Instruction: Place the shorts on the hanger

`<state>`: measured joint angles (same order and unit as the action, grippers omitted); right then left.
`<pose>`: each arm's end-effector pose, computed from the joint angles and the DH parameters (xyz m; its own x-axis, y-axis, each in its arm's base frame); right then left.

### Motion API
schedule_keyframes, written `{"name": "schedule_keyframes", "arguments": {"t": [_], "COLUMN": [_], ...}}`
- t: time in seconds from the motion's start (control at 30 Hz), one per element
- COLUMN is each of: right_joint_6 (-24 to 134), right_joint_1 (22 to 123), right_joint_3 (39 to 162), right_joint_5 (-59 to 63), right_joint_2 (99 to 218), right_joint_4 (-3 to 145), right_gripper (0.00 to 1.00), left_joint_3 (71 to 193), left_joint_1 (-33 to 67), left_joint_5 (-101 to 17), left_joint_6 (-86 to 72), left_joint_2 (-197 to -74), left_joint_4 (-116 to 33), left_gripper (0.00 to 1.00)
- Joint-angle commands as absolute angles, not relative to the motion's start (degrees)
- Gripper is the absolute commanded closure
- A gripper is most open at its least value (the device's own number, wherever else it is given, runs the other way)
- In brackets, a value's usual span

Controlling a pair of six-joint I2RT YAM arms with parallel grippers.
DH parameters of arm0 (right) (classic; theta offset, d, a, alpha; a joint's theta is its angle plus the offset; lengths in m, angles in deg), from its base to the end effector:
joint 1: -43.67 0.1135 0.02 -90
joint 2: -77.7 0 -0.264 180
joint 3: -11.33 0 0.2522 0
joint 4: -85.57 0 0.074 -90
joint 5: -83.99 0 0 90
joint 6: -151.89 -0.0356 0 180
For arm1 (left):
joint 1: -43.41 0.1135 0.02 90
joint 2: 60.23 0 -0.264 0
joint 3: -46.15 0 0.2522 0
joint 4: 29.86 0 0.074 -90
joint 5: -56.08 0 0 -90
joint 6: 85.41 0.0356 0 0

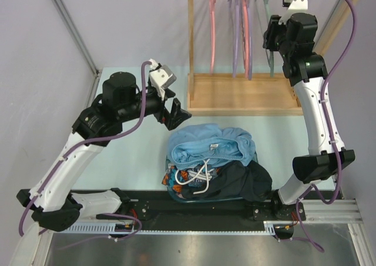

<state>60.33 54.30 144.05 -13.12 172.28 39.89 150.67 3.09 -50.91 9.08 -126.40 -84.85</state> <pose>0.3427 0.0598 0.5181 -0.1306 0.0030 -0.9914 -0.0589 0.9982 0.0108 0.1569 -0.1468 0.4805 -0.1525 0.2276 -0.9617 0.8468 0.5318 -0.0084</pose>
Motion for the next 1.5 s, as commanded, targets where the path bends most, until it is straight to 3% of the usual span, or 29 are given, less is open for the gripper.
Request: {"name": "schedule_keyframes", "arguments": {"t": [0.0, 0.13, 0.37, 0.63, 1.0, 1.2, 1.47], "right_joint_6": [61.1, 61.71, 64.61, 69.0, 71.03, 71.29, 71.38], "right_joint_1": [53.87, 53.95, 54.31, 56.14, 62.29, 63.27, 62.57], "right_joint_3": [145.06, 143.83, 143.22, 141.72, 137.77, 134.08, 132.67], "right_joint_5": [-12.61, -12.34, -12.6, -10.05, -10.75, -13.39, -11.99], "right_joint_2": [171.92, 170.16, 165.59, 158.04, 150.21, 146.61, 144.67], "right_joint_4": [41.4, 42.46, 44.82, 43.69, 39.3, 40.09, 38.15], "right_gripper": [0.72, 1.0, 1.0, 1.0, 1.0, 1.0, 1.0], "left_joint_3": [154.64, 157.2, 163.96, 167.4, 174.87, 171.63, 168.65], "left_joint_1": [5.35, 6.41, 8.15, 18.43, 20.73, 24.51, 26.18], "left_joint_5": [-55.09, -58.52, -59.93, -77.92, -83.48, -90.16, -87.98], "left_joint_6": [5.3, 2.49, -6.91, -24.74, -31.17, -42.83, -36.46], "left_joint_2": [-128.78, -130.36, -133.87, -141.78, -142.67, -142.15, -142.32], "left_joint_4": [-84.75, -84.93, -85.28, -81.42, -78.87, -67.46, -71.48], "left_gripper": [0.0, 0.0, 0.0, 0.0, 0.0, 0.0, 0.01]}}
